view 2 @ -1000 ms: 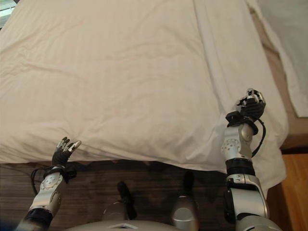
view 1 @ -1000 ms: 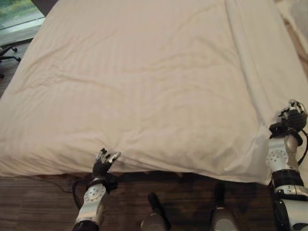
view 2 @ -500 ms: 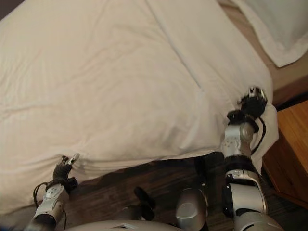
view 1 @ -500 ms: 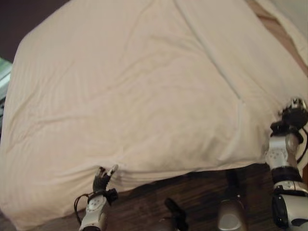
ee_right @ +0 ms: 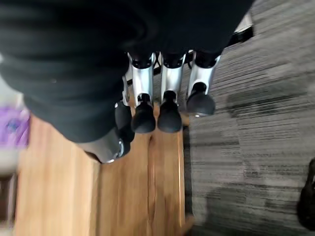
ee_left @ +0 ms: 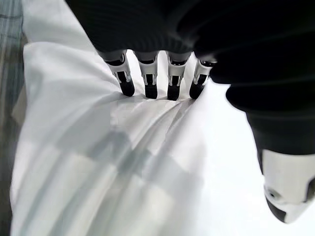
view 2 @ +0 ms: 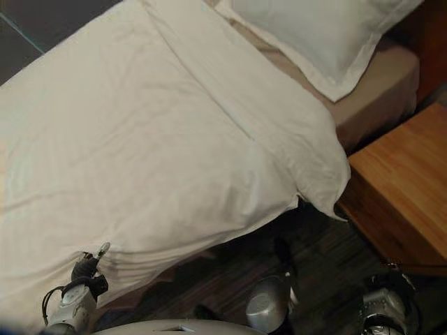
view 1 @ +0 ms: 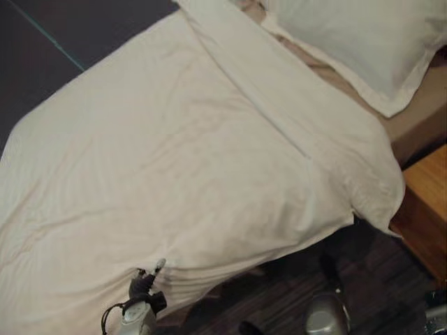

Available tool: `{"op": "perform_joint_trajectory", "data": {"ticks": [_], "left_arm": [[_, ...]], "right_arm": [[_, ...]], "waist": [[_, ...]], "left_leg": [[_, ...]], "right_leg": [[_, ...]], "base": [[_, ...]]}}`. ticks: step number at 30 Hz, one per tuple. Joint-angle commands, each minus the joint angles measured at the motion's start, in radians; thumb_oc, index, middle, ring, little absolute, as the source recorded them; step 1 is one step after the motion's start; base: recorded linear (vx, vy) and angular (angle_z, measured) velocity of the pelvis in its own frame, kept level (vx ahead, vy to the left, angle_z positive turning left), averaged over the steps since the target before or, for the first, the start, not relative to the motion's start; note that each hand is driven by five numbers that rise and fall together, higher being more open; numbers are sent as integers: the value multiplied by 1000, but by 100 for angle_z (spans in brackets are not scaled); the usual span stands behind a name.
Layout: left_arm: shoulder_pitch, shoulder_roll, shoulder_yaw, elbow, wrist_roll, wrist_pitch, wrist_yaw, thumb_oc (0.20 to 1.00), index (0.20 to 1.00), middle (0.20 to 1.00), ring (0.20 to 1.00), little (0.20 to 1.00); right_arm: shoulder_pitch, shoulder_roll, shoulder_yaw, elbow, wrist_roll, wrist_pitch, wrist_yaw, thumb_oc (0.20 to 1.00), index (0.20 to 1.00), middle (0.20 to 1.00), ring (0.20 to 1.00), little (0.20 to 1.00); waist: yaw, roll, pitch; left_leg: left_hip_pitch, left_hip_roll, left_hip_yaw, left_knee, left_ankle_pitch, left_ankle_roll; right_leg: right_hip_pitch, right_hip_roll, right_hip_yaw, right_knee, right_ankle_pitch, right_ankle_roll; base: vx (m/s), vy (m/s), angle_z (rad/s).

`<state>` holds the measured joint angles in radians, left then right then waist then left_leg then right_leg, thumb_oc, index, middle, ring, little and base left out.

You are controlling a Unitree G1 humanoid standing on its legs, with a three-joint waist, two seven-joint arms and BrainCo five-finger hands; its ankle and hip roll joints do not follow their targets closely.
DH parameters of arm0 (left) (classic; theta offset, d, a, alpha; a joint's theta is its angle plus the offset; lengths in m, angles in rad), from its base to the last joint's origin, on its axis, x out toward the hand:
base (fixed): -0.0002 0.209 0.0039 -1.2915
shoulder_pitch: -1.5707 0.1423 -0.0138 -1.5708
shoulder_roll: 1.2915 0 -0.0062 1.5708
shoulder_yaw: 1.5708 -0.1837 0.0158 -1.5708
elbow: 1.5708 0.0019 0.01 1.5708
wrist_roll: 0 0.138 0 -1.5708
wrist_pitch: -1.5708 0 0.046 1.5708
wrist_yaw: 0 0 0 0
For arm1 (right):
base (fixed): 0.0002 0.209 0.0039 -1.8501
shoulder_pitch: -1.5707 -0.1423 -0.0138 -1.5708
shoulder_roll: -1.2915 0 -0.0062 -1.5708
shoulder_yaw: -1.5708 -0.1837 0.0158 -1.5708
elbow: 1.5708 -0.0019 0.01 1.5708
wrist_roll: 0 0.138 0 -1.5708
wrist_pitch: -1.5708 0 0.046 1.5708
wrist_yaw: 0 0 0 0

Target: Making the bed.

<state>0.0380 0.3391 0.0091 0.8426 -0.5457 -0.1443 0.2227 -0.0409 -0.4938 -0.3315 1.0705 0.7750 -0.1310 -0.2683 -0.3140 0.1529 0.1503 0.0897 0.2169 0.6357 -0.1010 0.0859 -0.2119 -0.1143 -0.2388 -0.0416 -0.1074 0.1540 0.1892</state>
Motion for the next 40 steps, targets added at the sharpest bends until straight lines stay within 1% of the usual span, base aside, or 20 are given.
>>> {"op": "perform_joint_trajectory", "data": {"ticks": [1, 5, 6, 7, 8, 9, 10, 11, 12, 13, 15, 19, 21, 22, 26, 27, 31, 34, 39, 40], "left_arm": [[-160, -91, -26, 8, 1, -21, -67, 1000, 1000, 1000, 1000, 1000], [-82, -134, -60, 42, 36, 20, -91, 1000, 1000, 1000, 1000, 1000], [-47, -149, -71, 49, 37, 34, -106, 1000, 1000, 1000, 1000, 1000], [-45, -148, -72, 48, 37, 35, -106, 1000, 1000, 1000, 1000, 1000], [-34, -157, -78, 53, 39, 42, -114, 1000, 1000, 1000, 1000, 1000], [-14, -161, -73, 52, 48, 52, -124, 1000, 1000, 1000, 1000, 1000], [-12, -161, -75, 52, 49, 52, -124, 1000, 1000, 1000, 1000, 1000], [-5, -165, -77, 42, 56, 53, -125, 1000, 1000, 1000, 1000, 1000], [1, -164, -72, 35, 59, 54, -123, 1000, 1000, 1000, 1000, 1000], [7, -160, -70, 13, 63, 52, -121, 1000, 1000, 1000, 1000, 1000], [22, -144, -65, -59, 63, 44, -118, 1000, 1000, 1000, 1000, 1000], [14, -98, -92, -313, 88, 2, -110, 1000, 1000, 1000, 1000, 1000], [3, -86, -98, -409, 80, -17, -103, 1000, 1000, 1000, 1000, 1000], [-17, -75, -102, -504, 67, -38, -98, 1000, 1000, 1000, 1000, 1000], [-43, -67, -107, -568, 62, -55, -94, 1000, 1000, 1000, 1000, 1000], [-78, -56, -113, -661, 66, -80, -98, 1000, 1000, 1000, 1000, 1000], [-104, -58, -123, -703, 66, -93, -97, 1000, 1000, 1000, 1000, 1000], [-92, -53, -137, -734, 76, -97, -118, 1000, 1000, 1000, 1000, 1000], [-24, -40, -115, -698, 129, -87, -109, 1000, 1000, 1000, 1000, 1000], [-3, -27, -108, -677, 167, -76, -105, 1000, 1000, 1000, 1000, 1000]], "right_arm": [[-49, -23, 6, -84, -132, 12, 24, 1000, 1000, 1000, 1000, 1000], [5, 44, 81, -239, -235, 13, 37, 1000, 1000, 1000, 1000, 1000], [22, 69, 115, -336, -271, 7, 43, 1000, 1000, 1000, 1000, 1000], [26, 72, 115, -340, -272, 9, 42, 1000, 1000, 1000, 1000, 1000], [27, 90, 141, -375, -282, 6, 52, 1000, 1000, 1000, 1000, 1000], [38, 126, 199, -448, -326, 9, 73, 1000, 1000, 1000, 1000, 1000], [41, 126, 198, -449, -327, 9, 72, 1000, 1000, 1000, 1000, 1000], [47, 149, 230, -485, -344, 9, 80, 1000, 1000, 1000, 1000, 1000], [50, 161, 258, -508, -369, 7, 90, 1000, 1000, 1000, 1000, 1000], [54, 177, 291, -532, -394, 9, 96, 1000, 1000, 1000, 1000, 1000], [64, 192, 329, -577, -433, 7, 106, 1000, 1000, 1000, 1000, 1000], [73, 226, 380, -624, -461, -12, 115, 1000, 1000, 1000, 1000, 1000], [74, 241, 389, -646, -458, -19, 117, 1000, 1000, 1000, 1000, 1000], [75, 258, 396, -672, -445, -32, 114, 1000, 1000, 1000, 1000, 1000], [78, 262, 404, -692, -442, -39, 119, 1000, 1000, 1000, 1000, 1000], [81, 262, 416, -723, -445, -50, 126, 1000, 1000, 1000, 1000, 1000], [78, 256, 432, -750, -449, -57, 133, 1000, 1000, 1000, 1000, 1000], [71, 248, 436, -777, -452, -63, 135, 1000, 1000, 1000, 1000, 1000], [63, 238, 441, -826, -441, -68, 145, 1000, 1000, 1000, 1000, 1000], [54, 230, 445, -852, -434, -73, 152, 1000, 1000, 1000, 1000, 1000]], "waist": [[-24, -3, -2], [23, -95, -32], [42, -128, -49], [42, -130, -50], [52, -145, -57], [69, -173, -70], [68, -171, -73], [78, -184, -79], [88, -195, -79], [97, -201, -81], [115, -206, -82], [135, -210, -79], [140, -209, -82], [142, -208, -86], [139, -210, -90], [135, -212, -97], [130, -214, -102], [130, -215, -102], [136, -208, -100], [141, -206, -94]], "left_leg": [[58, 14, -63, 15, -70, 53], [80, 34, -100, 14, -70, 57], [87, 39, -112, 14, -74, 60], [88, 39, -113, 14, -74, 60], [93, 39, -117, 14, -77, 62], [93, 39, -109, 14, -64, 75], [101, 36, -121, 14, -83, 69], [103, 35, -126, 14, -86, 71], [97, 36, -117, 14, -69, 80], [99, 34, -122, 14, -72, 84], [99, 30, -134, 14, -76, 88], [88, 27, -163, 14, -73, 90], [82, 29, -171, 14, -70, 87], [76, 32, -176, 14, -65, 83], [74, 36, -179, 14, -60, 78], [72, 43, -177, 14, -56, 71], [68, 49, -172, 14, -51, 65], [68, 53, -167, 14, -48, 63], [77, 54, -156, 14, -50, 62], [82, 53, -153, 14, -51, 63]], "right_leg": [[75, 19, -81, 22, -147, -10], [138, 27, -120, 28, -153, -18], [160, 31, -132, 30, -158, -21], [162, 31, -133, 30, -159, -21], [170, 32, -139, 30, -161, -20], [174, 35, -152, 34, -151, -27], [185, 33, -148, 31, -163, -19], [190, 33, -151, 32, -163, -18], [184, 34, -159, 39, -152, -26], [187, 32, -161, 41, -153, -25], [194, 30, -168, 41, -153, -25], [205, 25, -186, 41, -149, -22], [208, 22, -197, 38, -146, -22], [212, 21, -211, 36, -143, -21], [217, 20, -221, 33, -141, -20], [222, 17, -233, 29, -136, -17], [223, 16, -240, 26, -132, -15], [223, 15, -240, 24, -130, -14], [222, 17, -233, 22, -129, -16], [223, 18, -230, 23, -129, -16]], "base": [[-88, -7, 15], [-96, 1, 24], [-47, 15, 32], [-25, 39, 24], [-70, 6, 41], [-9, 30, 36], [-3, 19, 25], [-4, 13, 10], [-74, 10, 9], [-79, 14, 5], [-31, 38, 5], [-36, 27, 14], [-20, 23, 15], [-7, 13, 18], [10, 6, 11], [20, 8, 7], [14, 2, 7], [0, 0, 0], [27, 9, -2], [0, 0, 0]]}}
